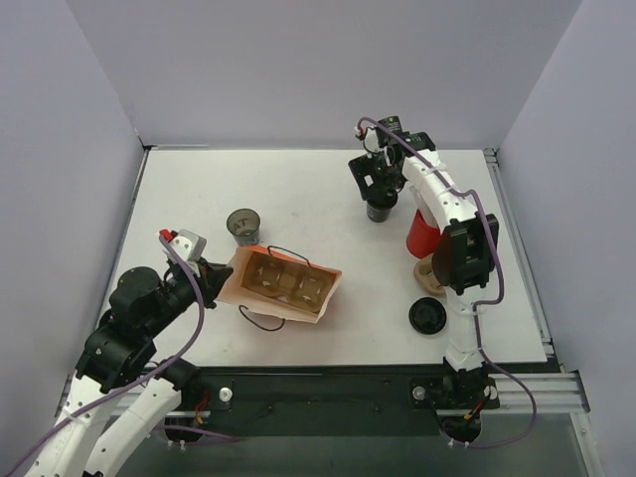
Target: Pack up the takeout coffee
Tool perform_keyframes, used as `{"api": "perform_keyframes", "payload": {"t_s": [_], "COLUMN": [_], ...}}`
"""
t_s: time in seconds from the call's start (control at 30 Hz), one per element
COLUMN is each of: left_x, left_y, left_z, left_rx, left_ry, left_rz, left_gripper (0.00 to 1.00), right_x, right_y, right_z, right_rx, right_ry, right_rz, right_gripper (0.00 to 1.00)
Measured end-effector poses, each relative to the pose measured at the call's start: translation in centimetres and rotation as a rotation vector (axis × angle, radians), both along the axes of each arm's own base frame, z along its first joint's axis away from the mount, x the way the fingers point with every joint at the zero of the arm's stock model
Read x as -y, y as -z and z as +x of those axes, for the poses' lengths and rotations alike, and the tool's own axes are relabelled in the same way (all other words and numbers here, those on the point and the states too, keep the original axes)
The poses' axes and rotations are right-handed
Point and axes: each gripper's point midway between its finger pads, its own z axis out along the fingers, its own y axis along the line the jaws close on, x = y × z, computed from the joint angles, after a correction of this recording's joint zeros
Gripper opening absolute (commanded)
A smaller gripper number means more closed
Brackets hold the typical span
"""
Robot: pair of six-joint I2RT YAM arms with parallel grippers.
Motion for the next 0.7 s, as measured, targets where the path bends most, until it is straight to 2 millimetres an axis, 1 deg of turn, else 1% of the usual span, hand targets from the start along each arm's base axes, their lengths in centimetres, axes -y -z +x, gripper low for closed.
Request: {"api": "perform_keyframes", "payload": {"t_s": [0.23, 0.37, 0.57, 0.7], "left_x": [-0.3, -0.4, -0.5, -0.6], "left_y": [-0.5, -0.4, -0.5, -0.5], "left_z": [-0.2, -0.1, 0.0, 0.0], "left_rx": [0.001, -0.002, -0.006, -0.011], "left_ry": [-0.012, -0.018, -0.031, -0.04], "left_rz": [0.003, 0.003, -0.004, -0.012], "left_gripper": [0.0, 0.0, 0.0, 0.0], "right_x": [0.6, 1.4, 2.4, 2.5], "right_y": [1.0, 1.4, 1.3, 1.1], "right_z": [0.5, 0.8, 1.3, 1.4], "right_rx": [-0.014, -0.022, -0.019, -0.018], "right_ry": [0.019, 0.039, 0.065, 0.071], "right_rz": [-0.009, -0.009, 0.001, 0.012], "right_gripper": [0.85, 0.85, 0.85, 0.85]}}
